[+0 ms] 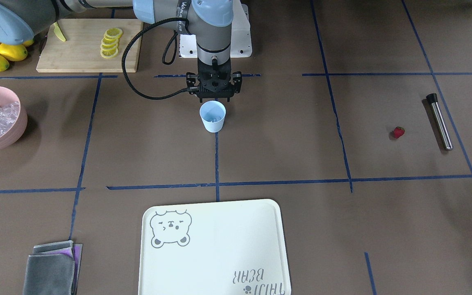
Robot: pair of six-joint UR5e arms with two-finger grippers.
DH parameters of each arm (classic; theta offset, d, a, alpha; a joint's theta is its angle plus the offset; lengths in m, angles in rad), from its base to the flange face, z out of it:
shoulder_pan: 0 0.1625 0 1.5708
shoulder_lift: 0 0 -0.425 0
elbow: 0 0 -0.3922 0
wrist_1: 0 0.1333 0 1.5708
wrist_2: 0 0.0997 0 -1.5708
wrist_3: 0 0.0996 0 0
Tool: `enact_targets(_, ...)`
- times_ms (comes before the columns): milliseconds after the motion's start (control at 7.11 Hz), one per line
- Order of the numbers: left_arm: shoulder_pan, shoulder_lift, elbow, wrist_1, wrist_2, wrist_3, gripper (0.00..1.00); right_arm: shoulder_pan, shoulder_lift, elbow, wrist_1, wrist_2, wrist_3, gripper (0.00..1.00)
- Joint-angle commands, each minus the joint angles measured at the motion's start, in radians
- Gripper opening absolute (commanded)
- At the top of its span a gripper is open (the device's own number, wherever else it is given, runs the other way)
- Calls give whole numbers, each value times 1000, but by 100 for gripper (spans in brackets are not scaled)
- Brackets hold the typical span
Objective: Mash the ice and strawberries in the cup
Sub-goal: 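Open the right gripper to drop the ice cube into the cup, then move the right gripper back toward the pink bowl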
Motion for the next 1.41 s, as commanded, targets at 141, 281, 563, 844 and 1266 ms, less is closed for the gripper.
enact_targets(141,1,0,0,0,-1,0,100,143,-32,12,-3,65,-56,99)
enact_targets(281,-1,0,0,0,0,0,100,221,-75,39,-3,125,-149,99)
enact_targets(563,-1,0,0,2,-1,0,100,359,-209,140,-5,217,-327,99)
enact_targets(844,-1,2,0,0,-1,0,100,456,-413,257,3,265,-556,99)
enact_targets(1266,1,6,0,2,-1,0,100,637,-664,351,6,345,-852,99)
